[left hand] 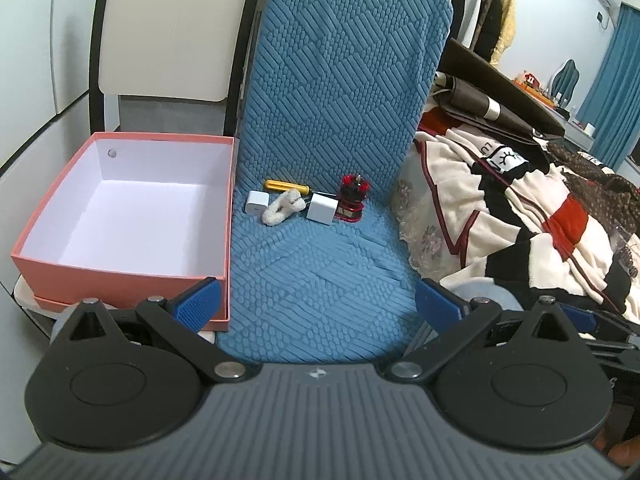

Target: Organize rigid objects

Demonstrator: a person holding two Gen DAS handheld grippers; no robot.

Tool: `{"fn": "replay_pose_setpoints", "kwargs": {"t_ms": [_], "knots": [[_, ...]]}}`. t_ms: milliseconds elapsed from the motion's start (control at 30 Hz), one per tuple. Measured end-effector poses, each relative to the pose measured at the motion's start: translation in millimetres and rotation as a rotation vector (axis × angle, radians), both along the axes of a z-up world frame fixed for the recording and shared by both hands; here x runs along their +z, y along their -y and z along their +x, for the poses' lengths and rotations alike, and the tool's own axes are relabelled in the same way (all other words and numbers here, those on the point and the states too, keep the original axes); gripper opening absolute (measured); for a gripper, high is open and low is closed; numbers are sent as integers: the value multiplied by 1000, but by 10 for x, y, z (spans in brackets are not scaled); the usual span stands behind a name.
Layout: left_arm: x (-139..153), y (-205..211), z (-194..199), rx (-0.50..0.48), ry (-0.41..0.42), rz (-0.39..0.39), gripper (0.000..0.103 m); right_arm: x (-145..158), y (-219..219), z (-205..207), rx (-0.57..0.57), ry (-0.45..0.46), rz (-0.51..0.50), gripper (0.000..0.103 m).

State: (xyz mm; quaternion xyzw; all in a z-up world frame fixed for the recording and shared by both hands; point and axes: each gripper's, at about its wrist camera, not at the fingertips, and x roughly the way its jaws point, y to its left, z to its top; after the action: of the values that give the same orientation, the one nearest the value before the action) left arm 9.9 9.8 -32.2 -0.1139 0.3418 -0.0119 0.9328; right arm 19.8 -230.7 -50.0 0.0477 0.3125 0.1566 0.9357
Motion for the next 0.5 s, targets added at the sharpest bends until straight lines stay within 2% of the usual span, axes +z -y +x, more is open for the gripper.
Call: {"fn": "replay_pose_setpoints", "kwargs": {"t_ms": [233,500], "knots": [[-140,33,175,20,-25,9,103,-96,51,138,-1,7,8,85],[-290,93,301,-18,-61,35,103,-220,65,228,-12,-9,16,85]]}}
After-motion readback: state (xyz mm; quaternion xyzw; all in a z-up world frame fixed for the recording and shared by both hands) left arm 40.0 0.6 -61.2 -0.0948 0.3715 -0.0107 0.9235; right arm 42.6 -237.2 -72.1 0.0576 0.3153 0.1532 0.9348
